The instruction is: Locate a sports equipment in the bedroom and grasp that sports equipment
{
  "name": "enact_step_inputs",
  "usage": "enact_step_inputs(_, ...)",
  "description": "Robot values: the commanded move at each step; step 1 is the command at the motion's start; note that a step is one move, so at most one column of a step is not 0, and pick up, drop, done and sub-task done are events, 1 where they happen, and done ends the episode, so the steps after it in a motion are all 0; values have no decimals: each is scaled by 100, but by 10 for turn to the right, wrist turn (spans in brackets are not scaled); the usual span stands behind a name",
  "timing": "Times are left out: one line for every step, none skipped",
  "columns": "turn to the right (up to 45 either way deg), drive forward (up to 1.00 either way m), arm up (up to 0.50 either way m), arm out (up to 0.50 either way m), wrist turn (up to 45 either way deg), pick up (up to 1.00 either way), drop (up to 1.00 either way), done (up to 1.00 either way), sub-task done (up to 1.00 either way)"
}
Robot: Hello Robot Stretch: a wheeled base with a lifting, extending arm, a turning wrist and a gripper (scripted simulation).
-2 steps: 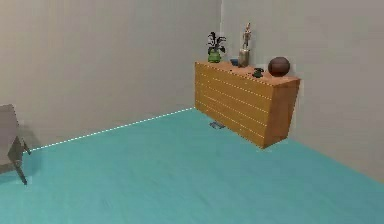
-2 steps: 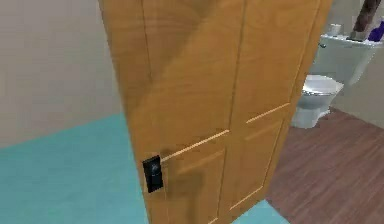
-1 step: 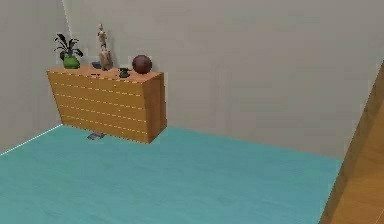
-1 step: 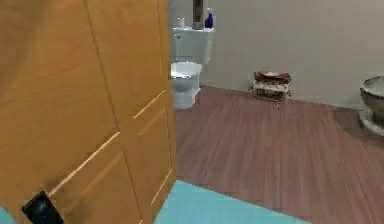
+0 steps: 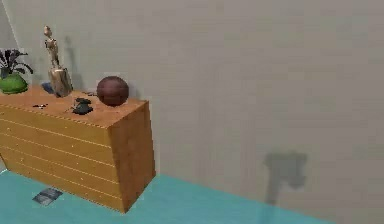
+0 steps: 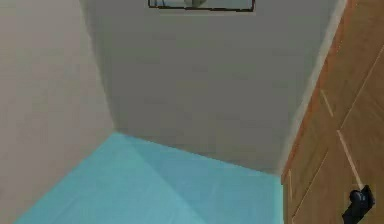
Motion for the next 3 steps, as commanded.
enact_step_inputs(0,80,0,0,0,0,0,0,0)
enact_step_inputs(-450,0,0,0,0,0,0,0,0)
enact_step_inputs(-450,0,0,0,0,0,0,0,0)
